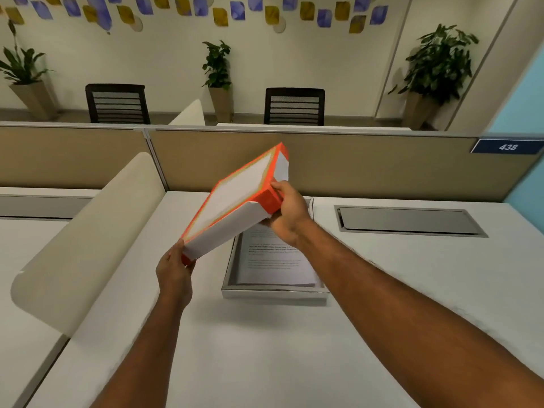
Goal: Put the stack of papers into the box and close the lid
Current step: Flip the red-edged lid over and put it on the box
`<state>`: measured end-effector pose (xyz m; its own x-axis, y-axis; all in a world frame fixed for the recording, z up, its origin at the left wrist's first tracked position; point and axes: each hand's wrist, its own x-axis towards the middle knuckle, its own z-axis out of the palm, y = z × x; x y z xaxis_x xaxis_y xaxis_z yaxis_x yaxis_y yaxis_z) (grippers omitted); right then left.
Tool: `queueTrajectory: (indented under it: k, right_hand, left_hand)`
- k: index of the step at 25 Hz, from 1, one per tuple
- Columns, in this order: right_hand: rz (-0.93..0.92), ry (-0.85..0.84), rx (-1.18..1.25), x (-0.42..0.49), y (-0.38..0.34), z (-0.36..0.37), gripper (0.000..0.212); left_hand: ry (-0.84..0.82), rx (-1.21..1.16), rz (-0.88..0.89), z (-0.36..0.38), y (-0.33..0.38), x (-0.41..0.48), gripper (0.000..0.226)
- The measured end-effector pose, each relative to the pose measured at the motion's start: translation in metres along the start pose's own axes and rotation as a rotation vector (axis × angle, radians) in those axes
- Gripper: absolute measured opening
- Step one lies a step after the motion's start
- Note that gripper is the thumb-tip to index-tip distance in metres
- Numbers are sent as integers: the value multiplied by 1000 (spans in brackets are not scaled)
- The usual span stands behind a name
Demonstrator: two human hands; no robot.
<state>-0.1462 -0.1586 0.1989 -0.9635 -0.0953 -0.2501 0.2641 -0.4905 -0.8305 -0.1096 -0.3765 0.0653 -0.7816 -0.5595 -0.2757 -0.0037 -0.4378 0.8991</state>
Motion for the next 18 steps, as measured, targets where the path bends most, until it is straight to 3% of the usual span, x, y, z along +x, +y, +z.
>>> queueTrajectory:
  k: [3, 6, 11, 15, 18]
  right_hand:
    - [-28, 168, -221, -1, 2, -40, 24]
    - [-136, 245, -354, -1, 19, -78, 51]
    - [-135, 231, -407, -1, 34, -114, 32]
    - [-163, 263, -459, 5, 33, -126, 42]
    - [-161, 279, -442, 11, 28, -131, 39]
  left_hand:
    - [-24, 171, 150, 19, 2, -5, 43]
    - [-56, 328, 252, 41, 1, -14, 45]
    - [-104, 384, 262, 69, -5, -18, 43]
    - [-153, 492, 284, 78, -7, -10, 47]
    - [-173, 543, 290, 84, -6, -6, 52]
